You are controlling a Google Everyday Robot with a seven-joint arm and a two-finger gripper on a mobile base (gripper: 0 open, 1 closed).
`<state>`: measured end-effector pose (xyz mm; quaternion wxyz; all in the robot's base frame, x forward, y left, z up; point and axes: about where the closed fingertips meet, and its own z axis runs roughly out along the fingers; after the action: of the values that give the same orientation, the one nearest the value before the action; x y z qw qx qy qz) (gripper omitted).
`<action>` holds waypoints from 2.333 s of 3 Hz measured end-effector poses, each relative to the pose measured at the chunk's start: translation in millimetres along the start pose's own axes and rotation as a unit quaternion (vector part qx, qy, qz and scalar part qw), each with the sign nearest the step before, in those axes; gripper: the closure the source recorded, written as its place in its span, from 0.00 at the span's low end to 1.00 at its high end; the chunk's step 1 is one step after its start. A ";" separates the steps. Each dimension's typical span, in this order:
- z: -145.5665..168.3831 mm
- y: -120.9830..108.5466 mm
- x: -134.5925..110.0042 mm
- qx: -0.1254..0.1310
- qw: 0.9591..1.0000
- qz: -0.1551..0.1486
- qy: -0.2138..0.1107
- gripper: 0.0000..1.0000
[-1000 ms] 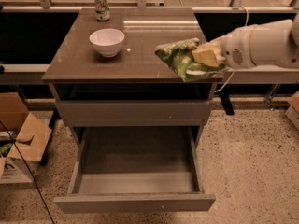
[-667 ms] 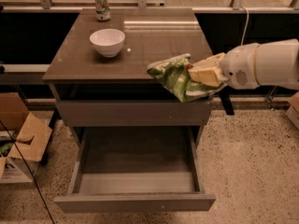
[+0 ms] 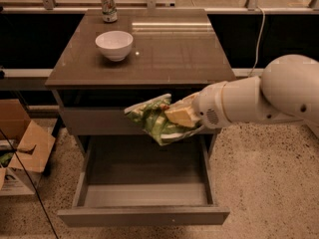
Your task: Place green jalapeno chip bag into middle drawer
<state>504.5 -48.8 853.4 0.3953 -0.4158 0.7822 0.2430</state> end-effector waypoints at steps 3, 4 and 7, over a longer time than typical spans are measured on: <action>88.0 26.8 31.0 -0.015 0.996 0.082 0.015 1.00; 108.4 23.3 50.4 -0.026 0.995 0.093 0.023 1.00; 189.0 -23.9 169.3 -0.073 0.980 0.173 0.062 1.00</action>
Offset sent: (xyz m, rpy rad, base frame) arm 0.0094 0.0854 -0.1230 0.0831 0.2389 -0.1154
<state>545.5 -5.3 605.6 0.2666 -0.3165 0.8453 0.3380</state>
